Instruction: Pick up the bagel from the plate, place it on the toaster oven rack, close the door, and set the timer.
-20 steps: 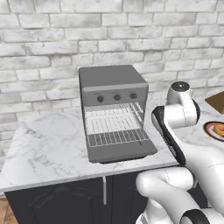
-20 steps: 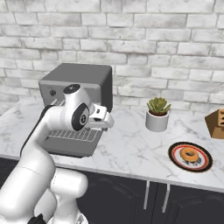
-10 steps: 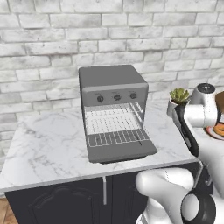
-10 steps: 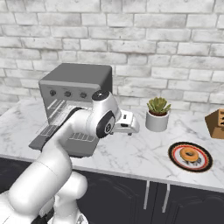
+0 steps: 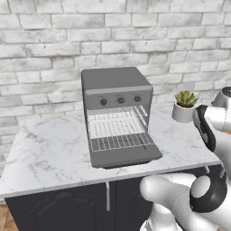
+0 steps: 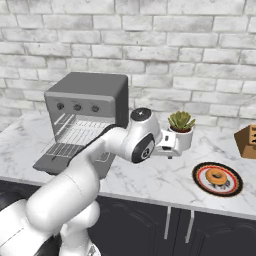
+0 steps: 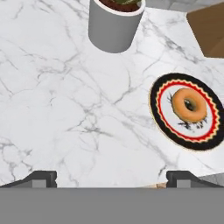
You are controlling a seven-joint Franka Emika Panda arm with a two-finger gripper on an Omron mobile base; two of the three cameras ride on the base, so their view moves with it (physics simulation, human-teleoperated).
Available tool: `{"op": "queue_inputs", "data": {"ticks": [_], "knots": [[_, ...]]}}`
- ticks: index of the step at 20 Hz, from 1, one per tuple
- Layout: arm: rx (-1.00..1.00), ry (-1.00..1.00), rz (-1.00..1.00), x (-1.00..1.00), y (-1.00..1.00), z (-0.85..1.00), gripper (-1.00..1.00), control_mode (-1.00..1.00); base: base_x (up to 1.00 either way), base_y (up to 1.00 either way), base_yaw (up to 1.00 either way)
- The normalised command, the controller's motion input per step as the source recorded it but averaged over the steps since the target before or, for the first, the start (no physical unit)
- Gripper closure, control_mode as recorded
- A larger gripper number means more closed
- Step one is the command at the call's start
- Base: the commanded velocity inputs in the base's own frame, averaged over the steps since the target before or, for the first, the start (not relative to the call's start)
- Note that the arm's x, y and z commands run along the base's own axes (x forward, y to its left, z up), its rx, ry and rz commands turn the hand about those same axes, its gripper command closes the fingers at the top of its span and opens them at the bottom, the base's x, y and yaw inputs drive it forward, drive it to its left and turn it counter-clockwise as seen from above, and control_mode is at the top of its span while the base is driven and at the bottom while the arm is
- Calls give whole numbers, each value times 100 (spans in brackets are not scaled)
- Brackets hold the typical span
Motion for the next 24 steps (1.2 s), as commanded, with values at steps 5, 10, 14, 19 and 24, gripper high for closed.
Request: {"op": "queue_inputs", "data": {"ticks": [5,10,14,19,24], "knots": [[0,0,0,7,-57,-2,-100,-100,0,0,0],[0,0,0,13,-42,0,-100,-100,0,0,0],[0,0,0,19,-29,-2,-100,-100,0,0,0],[0,0,0,18,-23,-10,-100,-100,0,0,0],[0,2,0,16,-31,-22,-100,-100,0,0,0]]}}
